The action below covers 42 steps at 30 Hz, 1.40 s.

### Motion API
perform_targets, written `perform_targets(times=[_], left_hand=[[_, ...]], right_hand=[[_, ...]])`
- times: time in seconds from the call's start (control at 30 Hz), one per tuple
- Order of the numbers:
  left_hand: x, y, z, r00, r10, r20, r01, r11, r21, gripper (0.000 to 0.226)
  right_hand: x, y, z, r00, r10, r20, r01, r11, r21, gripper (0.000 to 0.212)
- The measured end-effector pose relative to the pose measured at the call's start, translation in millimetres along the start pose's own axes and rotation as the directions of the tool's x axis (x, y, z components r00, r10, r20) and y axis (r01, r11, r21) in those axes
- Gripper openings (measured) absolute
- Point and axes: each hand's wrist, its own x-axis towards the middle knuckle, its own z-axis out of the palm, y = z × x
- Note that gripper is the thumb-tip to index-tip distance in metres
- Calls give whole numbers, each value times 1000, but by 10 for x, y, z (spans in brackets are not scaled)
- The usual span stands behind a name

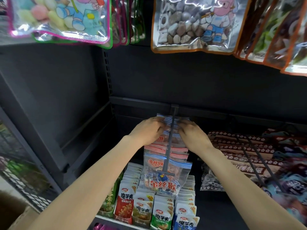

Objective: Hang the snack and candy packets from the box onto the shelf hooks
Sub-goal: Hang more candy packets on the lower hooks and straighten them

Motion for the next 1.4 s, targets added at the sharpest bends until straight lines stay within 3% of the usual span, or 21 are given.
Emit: perform_targets(times=[0.07, 0.2, 0.43, 0.63, 0.9, 1.07, 1.23, 1.3, 1.4], left_hand=[[-37, 37, -24, 999, -28, 31, 30, 999, -46, 38], [-44, 93, -89, 998, -63, 6, 64, 995, -72, 38], [-192, 80, -145, 1000, 3, -9, -4, 993, -120, 35], [-239, 108, -138, 986, -11, 166, 32, 992, -122, 45], [-139, 160, -162, 987, -52, 152, 70, 991, -114, 50], [-133, 180, -171, 989, -55, 134, 57, 998, -13, 51], [-273, 132, -161, 998, -32, 57, 39, 991, -129, 45], [-333, 117, -135, 1000, -16, 27, 20, 989, -147, 43], [-365, 99, -64, 992, 24, 124, -14, 997, -81, 42]], right_hand=[[-1, 26, 47, 997, -15, 73, 19, 998, -54, 36], [-14, 28, 47, 997, -13, 75, 17, 998, -53, 34], [-257, -77, -68, 997, -31, -64, 36, 997, 68, 36], [-284, -98, -50, 997, -52, 54, 48, 997, 63, 37], [-114, -129, -71, 991, 5, 130, 2, 999, -54, 41], [-137, -172, -122, 995, 3, 100, 3, 998, -65, 42], [-306, -168, -107, 998, -45, -39, 42, 996, -79, 36], [-347, -169, -108, 996, -28, -85, 29, 1000, 9, 33], [-347, -154, -78, 999, -33, 37, 31, 998, 59, 35]])
